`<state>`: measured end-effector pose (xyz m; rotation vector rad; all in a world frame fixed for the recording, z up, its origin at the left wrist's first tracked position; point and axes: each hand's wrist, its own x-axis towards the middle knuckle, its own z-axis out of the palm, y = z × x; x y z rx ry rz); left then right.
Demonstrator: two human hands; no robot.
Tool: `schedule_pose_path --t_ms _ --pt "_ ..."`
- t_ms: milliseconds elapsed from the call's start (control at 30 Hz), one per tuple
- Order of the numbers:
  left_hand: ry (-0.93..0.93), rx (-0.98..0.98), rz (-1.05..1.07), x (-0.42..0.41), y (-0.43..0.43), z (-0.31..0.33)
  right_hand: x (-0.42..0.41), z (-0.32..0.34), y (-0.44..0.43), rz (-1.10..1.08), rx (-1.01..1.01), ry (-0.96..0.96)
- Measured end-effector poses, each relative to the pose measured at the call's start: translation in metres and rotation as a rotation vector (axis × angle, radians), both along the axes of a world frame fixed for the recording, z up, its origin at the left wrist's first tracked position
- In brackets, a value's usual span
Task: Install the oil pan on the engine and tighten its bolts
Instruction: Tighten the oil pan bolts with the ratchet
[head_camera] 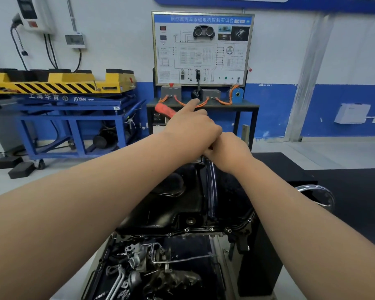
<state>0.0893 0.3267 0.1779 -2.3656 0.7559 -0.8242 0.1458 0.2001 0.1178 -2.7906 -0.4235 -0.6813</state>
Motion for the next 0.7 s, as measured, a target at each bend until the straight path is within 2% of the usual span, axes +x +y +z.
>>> schedule_pose_path --t_ms 133,367,467,700 --pt "-0.025 -0.024 -0.035 0.002 0.004 -0.001 0.001 0.002 -0.006 0.032 -0.051 -0.009" --pt "0.095 -0.239 0.15 0.0 0.001 0.001 0.002 0.0 0.002 -0.05 -0.044 -0.081" --pt "0.065 -0.171 0.095 0.002 0.003 0.005 0.004 -0.004 0.005 -0.058 0.014 -0.122" --pt "0.035 -0.047 -0.004 0.01 0.002 0.004 0.005 -0.006 0.001 -0.055 0.064 -0.074"
